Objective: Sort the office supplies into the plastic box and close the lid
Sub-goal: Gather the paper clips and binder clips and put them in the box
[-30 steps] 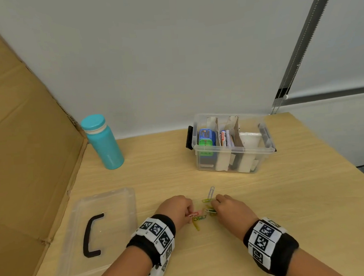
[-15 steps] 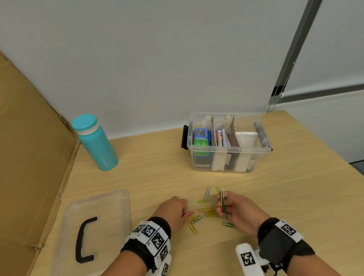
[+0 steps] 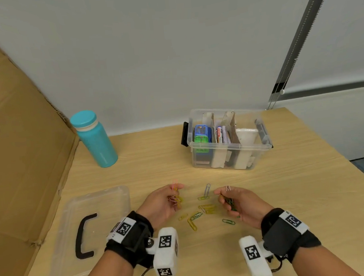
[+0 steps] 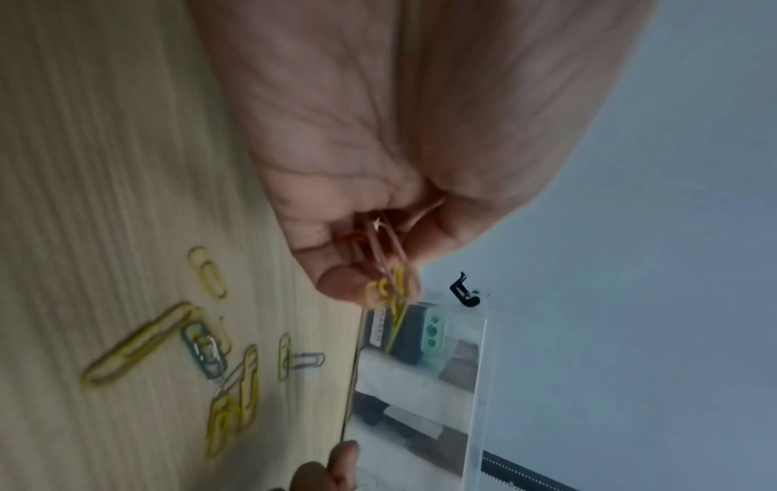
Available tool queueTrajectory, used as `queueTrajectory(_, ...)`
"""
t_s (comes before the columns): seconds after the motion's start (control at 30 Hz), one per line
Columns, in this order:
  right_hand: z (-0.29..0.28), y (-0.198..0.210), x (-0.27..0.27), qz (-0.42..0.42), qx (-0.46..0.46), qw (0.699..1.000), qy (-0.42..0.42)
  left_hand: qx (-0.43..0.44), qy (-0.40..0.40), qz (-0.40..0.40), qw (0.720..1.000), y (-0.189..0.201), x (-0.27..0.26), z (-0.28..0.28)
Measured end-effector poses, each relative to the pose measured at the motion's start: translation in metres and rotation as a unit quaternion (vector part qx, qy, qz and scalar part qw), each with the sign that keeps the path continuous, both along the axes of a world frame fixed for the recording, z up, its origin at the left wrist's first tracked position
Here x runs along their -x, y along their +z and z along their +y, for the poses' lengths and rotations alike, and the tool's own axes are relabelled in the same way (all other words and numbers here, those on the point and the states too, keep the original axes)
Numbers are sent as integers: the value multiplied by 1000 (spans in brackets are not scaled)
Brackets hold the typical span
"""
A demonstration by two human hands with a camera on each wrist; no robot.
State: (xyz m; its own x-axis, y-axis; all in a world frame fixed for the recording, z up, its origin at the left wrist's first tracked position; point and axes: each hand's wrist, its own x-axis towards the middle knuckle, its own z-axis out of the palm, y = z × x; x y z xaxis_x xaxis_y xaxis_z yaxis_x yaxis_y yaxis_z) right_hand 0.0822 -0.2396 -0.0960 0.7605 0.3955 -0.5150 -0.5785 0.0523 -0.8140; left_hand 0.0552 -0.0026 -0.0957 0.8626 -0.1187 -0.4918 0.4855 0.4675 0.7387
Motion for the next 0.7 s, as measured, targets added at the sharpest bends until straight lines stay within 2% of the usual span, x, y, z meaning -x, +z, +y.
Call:
queueTrajectory(0.1,-10,2,-3,-21,50,998,38,91,31,23,995,0,-1,-1)
queueTrajectory(0.17,-16,2,-5,-32,92,993,64,93,22,30,995,-1,0,-4)
queueTrajectory(0.23,-18,5,-3,-57,174,979,94,33,14,44,998,-6,0,-7)
queueTrajectory(0.27,-19,6,-1,-89,233,961,121,-18,8,54,998,-7,0,-9)
queueTrajectory(0.33,-20,3,3,-192,358,892,198,-163,-27,42,985,-9,0,-10)
queueTrajectory(0.37,-21,0,6,-235,400,854,234,-260,-63,14,963,-9,1,-10)
queueTrajectory(0.4,-21,-4,10,-257,433,823,261,-370,-106,-26,923,-10,2,-9)
queueTrajectory(0.47,-17,-9,17,-290,492,771,282,-544,-186,-105,811,-11,4,-8)
queueTrajectory(0.5,-14,-10,20,-313,519,743,285,-588,-216,-118,770,-11,6,-9)
queueTrajectory(0.53,-10,-9,22,-330,542,717,289,-610,-242,-116,746,-11,7,-9)
queueTrajectory(0.6,0,-9,25,-344,580,674,303,-627,-267,-102,725,-16,10,-11)
queueTrajectory(0.7,12,-10,27,-324,618,641,322,-646,-270,-116,705,-18,10,-12)
